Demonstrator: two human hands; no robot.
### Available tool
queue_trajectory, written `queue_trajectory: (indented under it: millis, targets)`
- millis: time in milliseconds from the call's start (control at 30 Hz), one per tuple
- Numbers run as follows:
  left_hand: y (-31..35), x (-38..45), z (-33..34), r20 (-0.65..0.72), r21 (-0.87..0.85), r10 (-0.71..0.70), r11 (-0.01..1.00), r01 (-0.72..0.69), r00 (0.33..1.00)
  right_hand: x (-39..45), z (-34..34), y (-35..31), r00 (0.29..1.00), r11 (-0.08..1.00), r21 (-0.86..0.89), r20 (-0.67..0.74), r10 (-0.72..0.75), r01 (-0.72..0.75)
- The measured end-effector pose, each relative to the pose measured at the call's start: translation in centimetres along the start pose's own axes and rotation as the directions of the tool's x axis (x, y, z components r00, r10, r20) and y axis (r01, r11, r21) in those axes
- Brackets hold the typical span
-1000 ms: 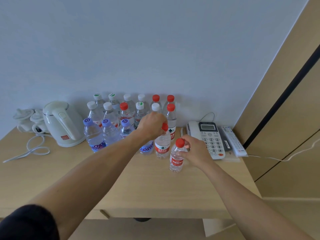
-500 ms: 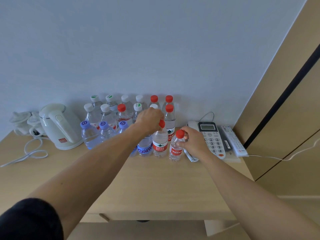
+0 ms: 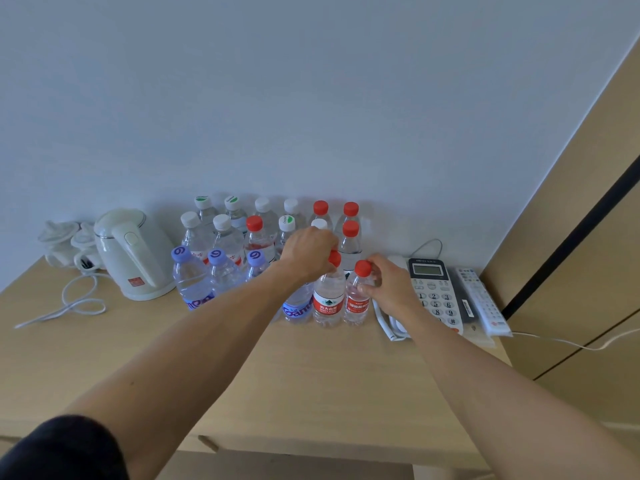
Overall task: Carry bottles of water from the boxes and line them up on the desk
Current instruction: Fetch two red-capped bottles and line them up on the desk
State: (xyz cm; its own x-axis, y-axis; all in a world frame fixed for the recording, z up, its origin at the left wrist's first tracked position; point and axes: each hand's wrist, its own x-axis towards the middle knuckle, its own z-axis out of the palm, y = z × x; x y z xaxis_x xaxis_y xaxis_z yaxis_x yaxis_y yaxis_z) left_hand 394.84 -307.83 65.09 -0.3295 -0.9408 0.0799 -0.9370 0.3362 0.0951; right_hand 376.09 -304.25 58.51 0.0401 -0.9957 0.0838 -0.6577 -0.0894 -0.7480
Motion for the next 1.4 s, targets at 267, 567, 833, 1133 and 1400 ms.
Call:
queue_trajectory:
  millis: [267, 567, 833, 1133, 1400]
  targets:
    - [-0.18, 0.06, 0.31, -0.030, -0.089, -0.020, 0.996, 0.017, 0.999, 0.41, -0.22, 0.05, 1.000, 1.000, 0.027, 0.030, 0.005, -0.006]
    - [-0.31, -0.14, 0.62, -0.065, -0.119, -0.031, 0.993, 0.023, 0.997, 0.46, -0.45, 0.31, 0.999, 0.999, 0.034, 0.048, 0.017, -0.019]
    - [-0.36, -0.01, 0.54, -0.057, -0.083, -0.031, 0.996, 0.026, 0.998, 0.96, -0.40, 0.63, 0.998, 0.998, -0.001, 0.027, 0.064, -0.064]
    - [-0.28, -0.19, 0.70, -0.063, -0.051, -0.011, 0.999, 0.008, 0.998, 0.99, -0.68, 0.73, 0.998, 0.999, 0.003, 0.048, 0.048, -0.048]
    - [-0.33, 0.03, 0.54, -0.056, -0.102, -0.017, 0.995, 0.011, 0.998, 0.78, -0.50, 0.79, 0.999, 1.000, 0.022, 0.025, 0.022, -0.022]
